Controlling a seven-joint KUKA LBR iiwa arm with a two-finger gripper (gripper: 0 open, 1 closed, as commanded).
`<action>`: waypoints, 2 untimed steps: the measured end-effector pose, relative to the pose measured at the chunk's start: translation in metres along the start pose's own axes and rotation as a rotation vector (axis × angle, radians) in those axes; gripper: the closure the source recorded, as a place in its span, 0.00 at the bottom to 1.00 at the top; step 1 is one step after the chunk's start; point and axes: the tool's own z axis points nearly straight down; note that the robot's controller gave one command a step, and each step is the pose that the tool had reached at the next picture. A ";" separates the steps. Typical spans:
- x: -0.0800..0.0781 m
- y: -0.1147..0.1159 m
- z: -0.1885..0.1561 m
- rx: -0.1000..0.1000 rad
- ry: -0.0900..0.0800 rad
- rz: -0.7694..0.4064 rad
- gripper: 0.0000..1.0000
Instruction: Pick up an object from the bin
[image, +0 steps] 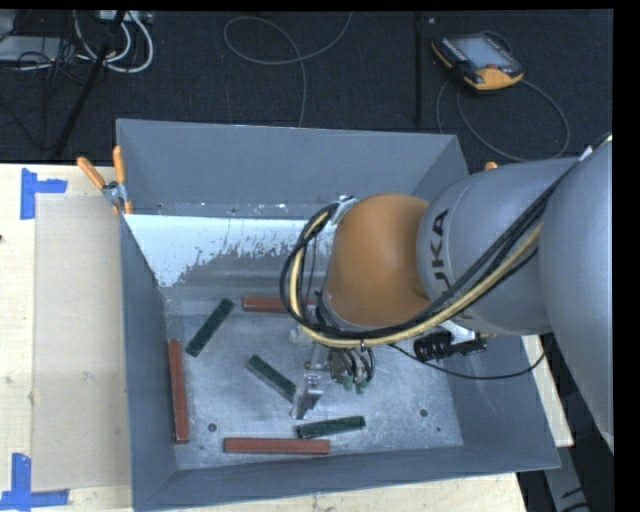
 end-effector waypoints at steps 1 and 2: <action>0.007 0.018 0.076 -0.002 -0.004 -0.149 0.00; 0.007 0.016 0.069 0.000 0.000 -0.149 1.00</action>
Offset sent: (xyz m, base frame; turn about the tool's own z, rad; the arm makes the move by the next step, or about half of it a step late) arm 0.0092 0.0049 -0.0783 0.2535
